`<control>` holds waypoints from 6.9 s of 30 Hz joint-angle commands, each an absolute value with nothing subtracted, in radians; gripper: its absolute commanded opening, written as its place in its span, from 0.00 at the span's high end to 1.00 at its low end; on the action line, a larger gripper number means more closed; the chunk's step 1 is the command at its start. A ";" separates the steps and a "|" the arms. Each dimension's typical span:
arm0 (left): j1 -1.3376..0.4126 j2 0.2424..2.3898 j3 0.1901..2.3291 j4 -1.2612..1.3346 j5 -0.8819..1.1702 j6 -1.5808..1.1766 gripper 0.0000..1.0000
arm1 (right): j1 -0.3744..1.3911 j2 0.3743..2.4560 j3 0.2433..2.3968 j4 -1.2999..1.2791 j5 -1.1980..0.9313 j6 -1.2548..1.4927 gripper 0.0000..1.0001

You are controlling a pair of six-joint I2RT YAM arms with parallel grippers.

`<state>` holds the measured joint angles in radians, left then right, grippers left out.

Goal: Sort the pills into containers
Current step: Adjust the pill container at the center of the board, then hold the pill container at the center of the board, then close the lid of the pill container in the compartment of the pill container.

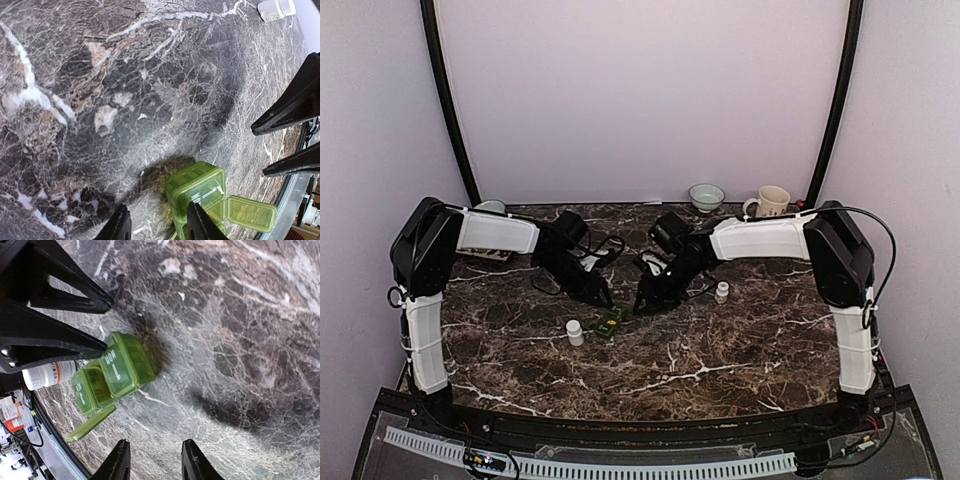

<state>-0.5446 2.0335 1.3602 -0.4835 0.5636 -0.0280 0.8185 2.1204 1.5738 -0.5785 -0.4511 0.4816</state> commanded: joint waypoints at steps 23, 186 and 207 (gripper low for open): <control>-0.573 2.026 1.395 -0.531 0.615 0.005 0.55 | 0.862 2.090 1.582 -0.594 -0.497 0.443 0.63; -0.681 1.737 1.070 -0.416 0.342 -0.116 0.72 | 0.904 2.268 1.825 -0.692 -0.339 0.487 0.63; -0.681 1.736 1.073 -0.390 0.354 -0.107 0.73 | 0.905 2.290 1.852 -0.713 -0.354 0.493 0.58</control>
<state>-0.6773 1.7828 1.0798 -0.3897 0.3500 -0.1131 0.8951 2.2765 1.8214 -0.7074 -0.3408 0.4847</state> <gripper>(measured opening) 0.270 0.421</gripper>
